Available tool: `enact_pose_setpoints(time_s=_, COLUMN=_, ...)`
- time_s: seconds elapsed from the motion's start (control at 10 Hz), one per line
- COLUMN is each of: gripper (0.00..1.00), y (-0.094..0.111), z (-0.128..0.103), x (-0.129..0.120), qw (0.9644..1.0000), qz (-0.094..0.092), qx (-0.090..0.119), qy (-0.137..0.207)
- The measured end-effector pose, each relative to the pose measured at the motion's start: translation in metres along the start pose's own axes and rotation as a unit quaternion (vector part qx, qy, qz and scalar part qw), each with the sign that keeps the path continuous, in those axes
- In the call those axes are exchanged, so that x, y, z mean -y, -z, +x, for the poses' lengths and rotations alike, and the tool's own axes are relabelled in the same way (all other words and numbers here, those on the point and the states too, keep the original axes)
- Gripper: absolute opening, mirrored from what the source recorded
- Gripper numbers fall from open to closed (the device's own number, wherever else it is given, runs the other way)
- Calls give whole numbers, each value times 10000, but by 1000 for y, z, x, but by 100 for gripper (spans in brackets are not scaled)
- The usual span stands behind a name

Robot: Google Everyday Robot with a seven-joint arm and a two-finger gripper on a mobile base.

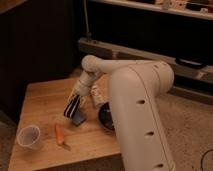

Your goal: Place the eraser on the white sponge

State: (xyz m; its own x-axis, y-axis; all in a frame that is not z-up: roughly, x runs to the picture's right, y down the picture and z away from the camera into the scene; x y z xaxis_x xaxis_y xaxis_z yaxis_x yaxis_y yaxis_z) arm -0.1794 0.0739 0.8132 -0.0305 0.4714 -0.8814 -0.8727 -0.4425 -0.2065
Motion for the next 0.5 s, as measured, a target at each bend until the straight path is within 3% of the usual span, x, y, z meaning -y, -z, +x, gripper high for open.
enact_pose_setpoints(time_s=0.2, gripper=0, y=-9, z=9, x=-11, qw=9997, qz=119, qx=-163, qy=130)
enact_pose_setpoints(time_s=0.5, gripper=0, y=-16, z=28, x=-6, qw=9986, qz=376, qx=-359, qy=134)
